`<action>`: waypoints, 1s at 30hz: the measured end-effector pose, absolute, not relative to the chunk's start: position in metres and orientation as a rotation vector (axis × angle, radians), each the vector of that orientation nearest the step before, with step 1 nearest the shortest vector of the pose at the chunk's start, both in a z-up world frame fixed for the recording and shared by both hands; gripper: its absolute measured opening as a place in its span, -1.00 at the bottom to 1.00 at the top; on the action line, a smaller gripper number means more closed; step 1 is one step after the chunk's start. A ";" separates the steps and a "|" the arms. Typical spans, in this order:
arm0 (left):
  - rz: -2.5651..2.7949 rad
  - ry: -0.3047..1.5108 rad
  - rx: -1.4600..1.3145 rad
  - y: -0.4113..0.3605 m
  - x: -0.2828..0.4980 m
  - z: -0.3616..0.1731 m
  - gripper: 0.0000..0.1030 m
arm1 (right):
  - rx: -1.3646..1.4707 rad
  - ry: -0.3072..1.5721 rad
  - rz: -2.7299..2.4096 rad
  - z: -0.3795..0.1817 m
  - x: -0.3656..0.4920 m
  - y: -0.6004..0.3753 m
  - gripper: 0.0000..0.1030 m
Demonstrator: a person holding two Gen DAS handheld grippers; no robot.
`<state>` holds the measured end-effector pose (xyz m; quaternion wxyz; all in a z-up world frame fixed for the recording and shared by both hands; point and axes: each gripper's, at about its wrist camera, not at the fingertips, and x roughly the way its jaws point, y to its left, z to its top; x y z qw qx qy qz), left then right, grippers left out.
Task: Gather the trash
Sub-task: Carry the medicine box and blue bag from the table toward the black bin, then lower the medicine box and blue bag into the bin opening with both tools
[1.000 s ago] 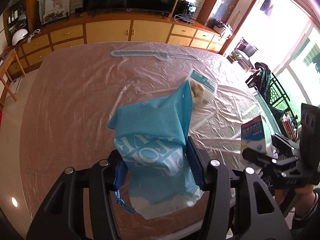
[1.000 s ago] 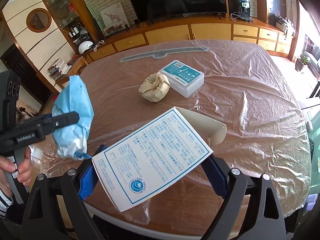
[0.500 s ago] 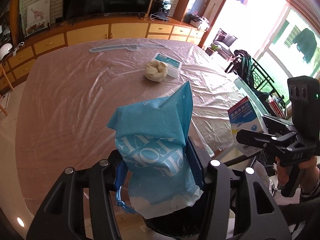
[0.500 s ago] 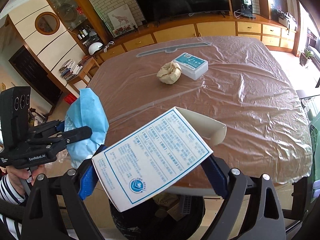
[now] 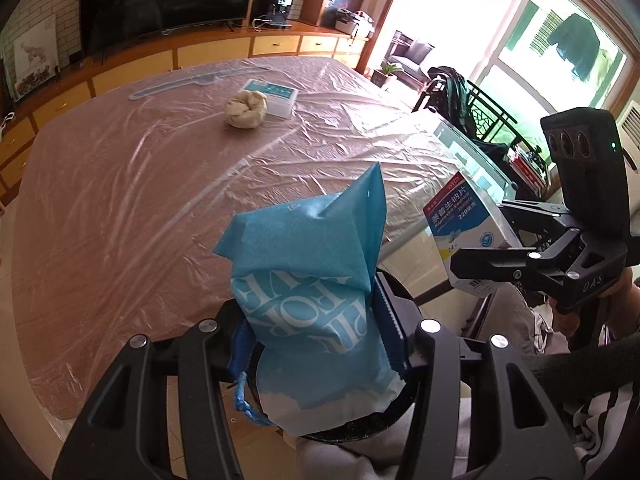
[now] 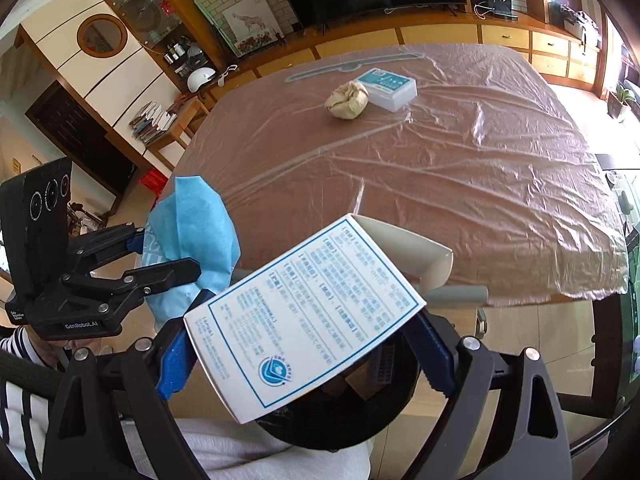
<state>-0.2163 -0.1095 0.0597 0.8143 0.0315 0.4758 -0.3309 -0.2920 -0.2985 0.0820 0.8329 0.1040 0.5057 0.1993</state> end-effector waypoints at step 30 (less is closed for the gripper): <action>-0.840 1.145 0.292 -0.141 -0.256 -0.005 0.04 | 0.152 1.226 0.408 0.023 -0.327 -0.290 0.72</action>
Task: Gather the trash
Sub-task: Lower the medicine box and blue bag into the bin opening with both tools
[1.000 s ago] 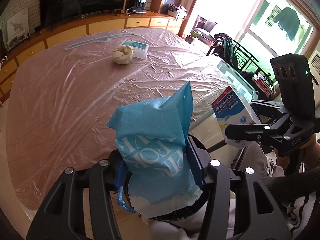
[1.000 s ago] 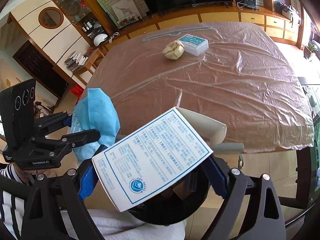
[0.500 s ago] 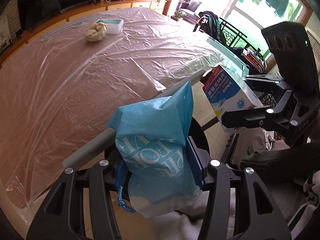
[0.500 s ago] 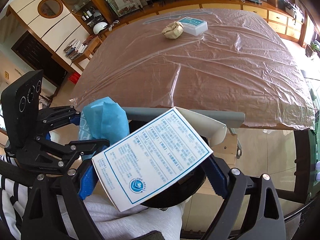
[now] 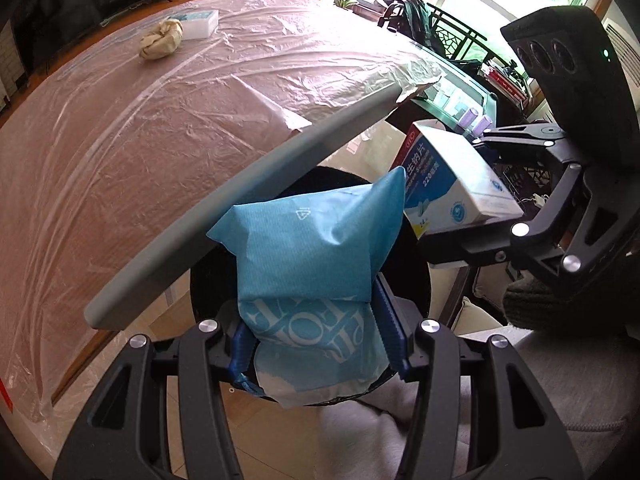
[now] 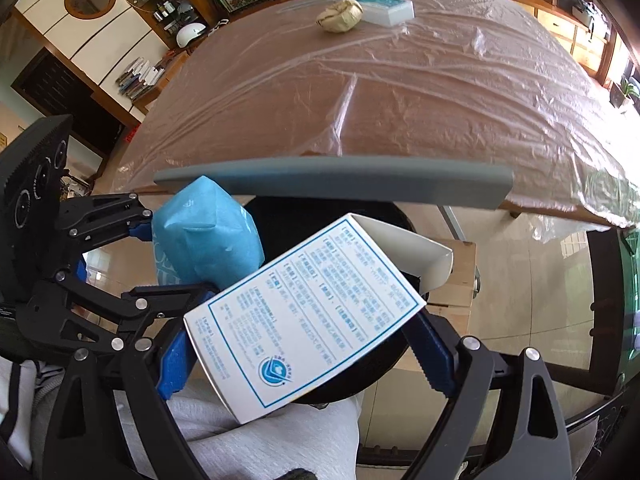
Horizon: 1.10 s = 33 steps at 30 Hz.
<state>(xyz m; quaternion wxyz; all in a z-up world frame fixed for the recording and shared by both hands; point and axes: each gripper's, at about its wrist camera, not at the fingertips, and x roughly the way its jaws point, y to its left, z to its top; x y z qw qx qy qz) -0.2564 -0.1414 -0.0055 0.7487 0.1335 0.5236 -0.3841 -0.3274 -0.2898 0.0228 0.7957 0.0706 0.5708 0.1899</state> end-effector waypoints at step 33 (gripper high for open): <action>-0.769 1.201 0.381 -0.140 -0.264 -0.048 0.04 | 0.060 1.324 0.398 -0.024 -0.310 -0.280 0.72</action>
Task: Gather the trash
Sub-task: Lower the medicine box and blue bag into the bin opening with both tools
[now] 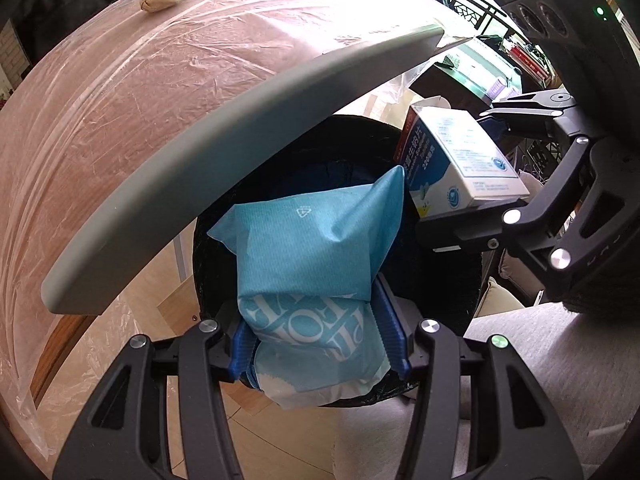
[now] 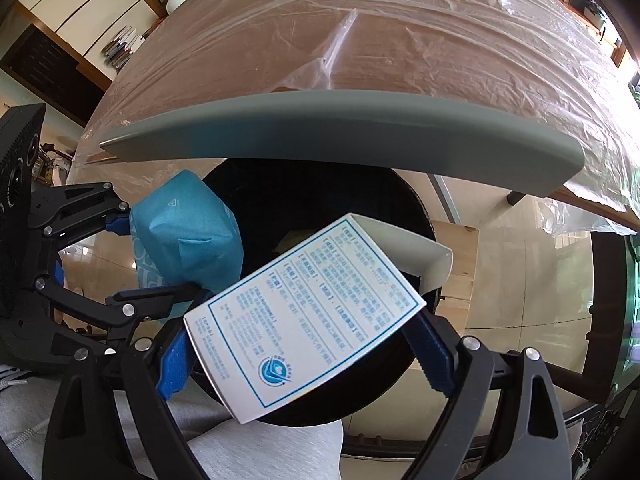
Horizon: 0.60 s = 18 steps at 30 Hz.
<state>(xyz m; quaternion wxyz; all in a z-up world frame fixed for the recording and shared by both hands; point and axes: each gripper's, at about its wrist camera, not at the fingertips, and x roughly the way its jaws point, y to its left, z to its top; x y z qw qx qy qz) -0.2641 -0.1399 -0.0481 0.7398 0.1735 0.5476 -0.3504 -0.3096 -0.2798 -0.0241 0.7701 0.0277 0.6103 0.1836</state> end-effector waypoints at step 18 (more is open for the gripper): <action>-0.778 1.184 0.379 -0.144 -0.261 -0.044 0.40 | 0.053 1.343 0.379 -0.024 -0.307 -0.285 0.75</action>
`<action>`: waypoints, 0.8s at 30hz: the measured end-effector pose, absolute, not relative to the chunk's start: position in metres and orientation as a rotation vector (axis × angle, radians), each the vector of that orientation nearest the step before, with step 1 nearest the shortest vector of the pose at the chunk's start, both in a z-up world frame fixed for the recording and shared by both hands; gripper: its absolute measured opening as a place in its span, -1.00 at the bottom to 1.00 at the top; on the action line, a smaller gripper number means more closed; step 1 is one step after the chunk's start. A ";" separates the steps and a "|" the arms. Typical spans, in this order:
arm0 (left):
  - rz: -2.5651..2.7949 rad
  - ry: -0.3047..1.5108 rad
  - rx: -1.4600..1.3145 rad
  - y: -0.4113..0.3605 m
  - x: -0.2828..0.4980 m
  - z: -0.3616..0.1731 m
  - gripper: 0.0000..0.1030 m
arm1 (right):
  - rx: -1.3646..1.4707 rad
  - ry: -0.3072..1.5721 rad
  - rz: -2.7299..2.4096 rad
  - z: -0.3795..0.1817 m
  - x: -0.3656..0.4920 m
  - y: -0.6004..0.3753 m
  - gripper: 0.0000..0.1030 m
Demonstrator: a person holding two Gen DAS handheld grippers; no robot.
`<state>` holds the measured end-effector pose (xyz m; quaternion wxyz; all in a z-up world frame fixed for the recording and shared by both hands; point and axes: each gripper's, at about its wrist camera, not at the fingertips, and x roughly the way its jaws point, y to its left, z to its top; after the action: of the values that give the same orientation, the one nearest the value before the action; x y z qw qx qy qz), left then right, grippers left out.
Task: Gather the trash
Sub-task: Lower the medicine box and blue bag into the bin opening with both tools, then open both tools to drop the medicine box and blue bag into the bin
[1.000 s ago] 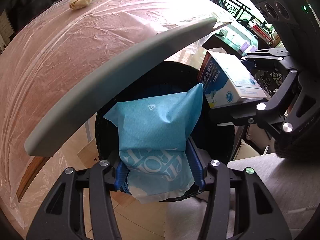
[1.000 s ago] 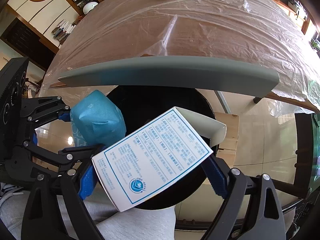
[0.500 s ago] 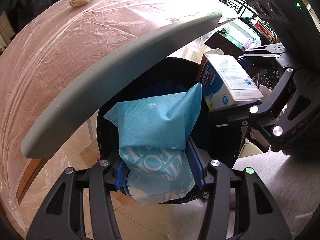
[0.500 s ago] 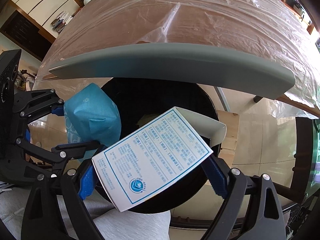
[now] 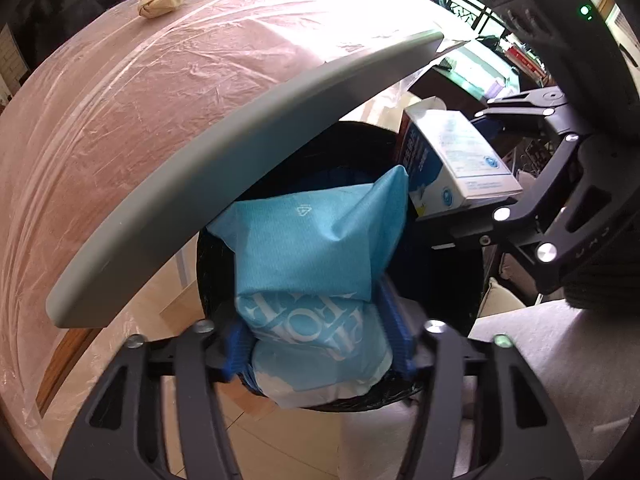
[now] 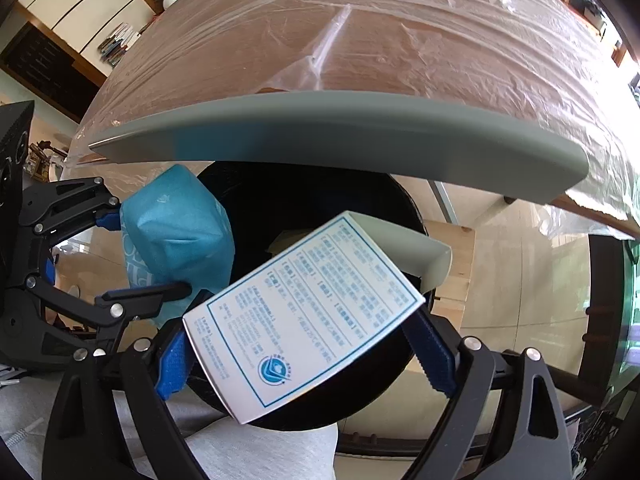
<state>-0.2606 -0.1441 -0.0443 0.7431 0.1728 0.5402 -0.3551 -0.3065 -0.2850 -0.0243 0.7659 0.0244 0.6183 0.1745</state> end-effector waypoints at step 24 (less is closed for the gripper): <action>-0.578 0.872 0.222 -0.091 -0.217 0.057 0.96 | -0.069 0.892 0.218 0.109 -0.266 -0.315 0.92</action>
<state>-0.2174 -0.0911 0.0574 0.8603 0.1060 0.4156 -0.2755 -0.2658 -0.3145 0.1093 0.8958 -0.0333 0.4306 0.1050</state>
